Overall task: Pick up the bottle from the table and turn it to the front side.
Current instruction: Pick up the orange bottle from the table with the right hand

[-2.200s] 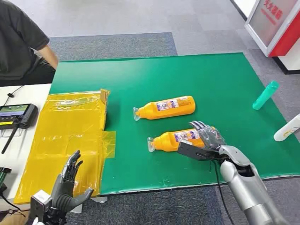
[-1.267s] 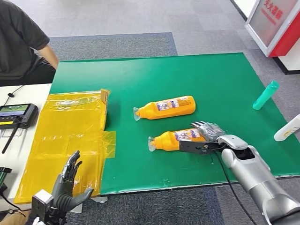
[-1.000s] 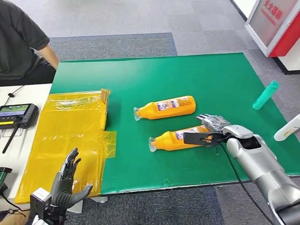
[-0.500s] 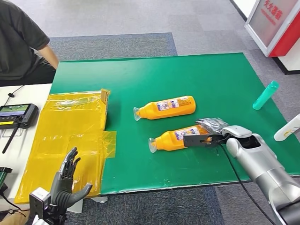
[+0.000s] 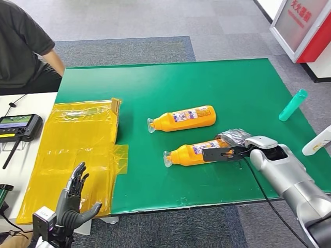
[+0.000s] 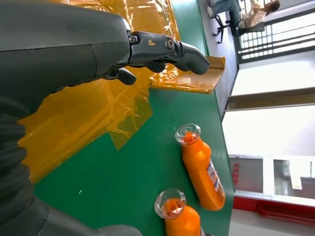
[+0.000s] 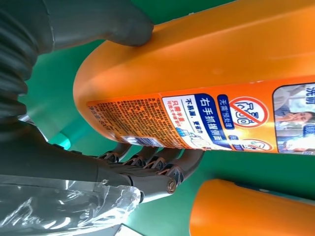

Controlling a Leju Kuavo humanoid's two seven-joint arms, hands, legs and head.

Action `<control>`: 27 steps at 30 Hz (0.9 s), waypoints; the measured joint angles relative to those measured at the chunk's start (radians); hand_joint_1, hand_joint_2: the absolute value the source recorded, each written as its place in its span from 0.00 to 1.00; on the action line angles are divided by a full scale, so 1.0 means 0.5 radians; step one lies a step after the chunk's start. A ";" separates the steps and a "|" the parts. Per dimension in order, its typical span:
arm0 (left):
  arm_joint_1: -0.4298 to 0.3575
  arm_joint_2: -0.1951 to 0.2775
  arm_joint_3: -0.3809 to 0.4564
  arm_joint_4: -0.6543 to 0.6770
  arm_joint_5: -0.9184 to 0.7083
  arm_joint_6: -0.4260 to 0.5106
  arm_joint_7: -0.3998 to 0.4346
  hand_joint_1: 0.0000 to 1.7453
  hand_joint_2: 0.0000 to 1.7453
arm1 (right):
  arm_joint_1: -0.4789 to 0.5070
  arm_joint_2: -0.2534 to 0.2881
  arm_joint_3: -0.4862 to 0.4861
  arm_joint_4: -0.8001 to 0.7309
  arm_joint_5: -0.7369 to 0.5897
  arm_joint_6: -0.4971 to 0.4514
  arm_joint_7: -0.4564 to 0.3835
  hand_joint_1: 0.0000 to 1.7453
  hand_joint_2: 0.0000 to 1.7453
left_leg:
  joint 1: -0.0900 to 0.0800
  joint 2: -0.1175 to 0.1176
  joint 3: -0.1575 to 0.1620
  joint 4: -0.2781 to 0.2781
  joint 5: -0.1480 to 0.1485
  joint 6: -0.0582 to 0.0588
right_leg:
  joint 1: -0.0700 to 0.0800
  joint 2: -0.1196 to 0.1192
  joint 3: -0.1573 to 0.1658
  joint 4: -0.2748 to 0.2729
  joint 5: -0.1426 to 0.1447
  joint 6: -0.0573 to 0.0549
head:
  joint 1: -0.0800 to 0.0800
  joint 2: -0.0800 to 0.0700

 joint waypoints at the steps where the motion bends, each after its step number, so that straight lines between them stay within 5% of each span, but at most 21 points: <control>1: 0.000 0.001 -0.001 0.000 0.001 0.000 0.000 0.00 1.00 | -0.001 0.000 0.003 0.003 -0.005 0.002 0.000 1.00 1.00 | 0.000 0.000 0.000 0.000 0.000 0.000 | 0.000 0.000 0.000 0.000 0.000 0.000 | 0.000 0.000; 14: 0.003 0.023 -0.022 0.000 0.024 0.003 0.000 0.00 1.00 | 0.054 -0.059 0.023 -0.044 -0.164 -0.157 -0.039 1.00 1.00 | 0.000 0.000 0.001 0.000 0.000 0.000 | 0.000 0.000 0.002 -0.001 0.001 0.001 | 0.000 0.000; 20: 0.052 0.043 -0.017 0.000 -0.023 -0.045 0.003 0.00 1.00 | 0.421 -0.069 -0.220 -0.277 -0.277 -0.565 -0.140 1.00 1.00 | 0.000 -0.001 0.001 0.000 -0.004 0.003 | 0.001 -0.001 0.003 -0.003 -0.002 0.000 | 0.000 0.000; 27: 0.062 0.044 -0.001 0.000 -0.043 -0.122 0.003 0.00 1.00 | 0.833 -0.005 -0.578 -0.629 -0.335 -0.673 -0.276 1.00 1.00 | 0.000 -0.001 -0.001 0.000 -0.005 0.003 | 0.000 -0.001 0.002 -0.003 -0.004 0.000 | 0.000 0.000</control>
